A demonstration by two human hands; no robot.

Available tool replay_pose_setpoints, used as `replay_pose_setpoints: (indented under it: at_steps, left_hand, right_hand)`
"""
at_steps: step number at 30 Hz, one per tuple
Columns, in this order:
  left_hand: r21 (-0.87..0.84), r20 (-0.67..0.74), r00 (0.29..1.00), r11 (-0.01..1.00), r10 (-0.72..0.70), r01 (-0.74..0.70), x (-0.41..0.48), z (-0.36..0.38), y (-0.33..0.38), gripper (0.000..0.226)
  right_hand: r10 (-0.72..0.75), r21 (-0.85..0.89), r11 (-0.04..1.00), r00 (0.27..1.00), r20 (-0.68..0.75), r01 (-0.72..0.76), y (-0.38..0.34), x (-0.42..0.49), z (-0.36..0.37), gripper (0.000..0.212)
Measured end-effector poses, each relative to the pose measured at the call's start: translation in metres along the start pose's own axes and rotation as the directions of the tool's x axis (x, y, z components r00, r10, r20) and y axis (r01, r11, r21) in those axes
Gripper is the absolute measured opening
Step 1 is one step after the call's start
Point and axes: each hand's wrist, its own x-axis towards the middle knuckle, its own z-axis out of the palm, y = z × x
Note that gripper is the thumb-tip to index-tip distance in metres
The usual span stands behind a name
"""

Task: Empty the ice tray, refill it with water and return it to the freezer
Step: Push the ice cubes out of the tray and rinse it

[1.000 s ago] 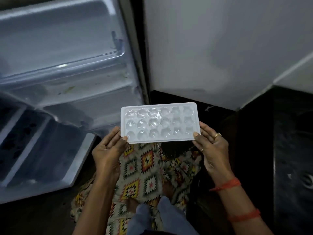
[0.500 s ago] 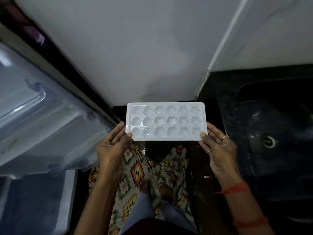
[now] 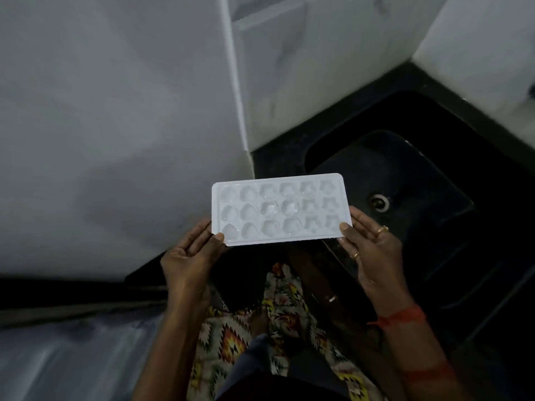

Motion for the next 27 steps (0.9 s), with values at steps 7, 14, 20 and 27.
replay_pose_setpoints:
  at_steps: [7, 14, 20, 27]
  left_hand:
    - [0.104, 0.196, 0.980, 0.994, -0.042, 0.022, 0.033, 0.063, 0.004, 0.034]
    - [0.185, 0.288, 0.955, 0.983, -0.070, 0.017, 0.047, 0.127, -0.009, 0.037]
    - [0.252, 0.321, 0.942, 0.968, -0.095, 0.012, 0.048, 0.177, -0.025, 0.039]
    - [0.367, 0.322, 0.940, 0.930, -0.109, -0.018, 0.048, 0.220, -0.045, 0.033]
  right_hand:
    - [-0.046, 0.106, 0.992, 0.978, -0.204, 0.068, -0.018, 0.015, -0.026, 0.037]
    - [-0.006, 0.188, 0.980, 0.947, -0.322, 0.071, -0.026, 0.037, -0.065, 0.033]
    - [-0.004, 0.169, 0.983, 0.931, -0.365, 0.070, -0.030, 0.053, -0.100, 0.037]
    - [-0.026, 0.107, 0.991, 0.915, -0.402, 0.075, -0.029, 0.066, -0.130, 0.025]
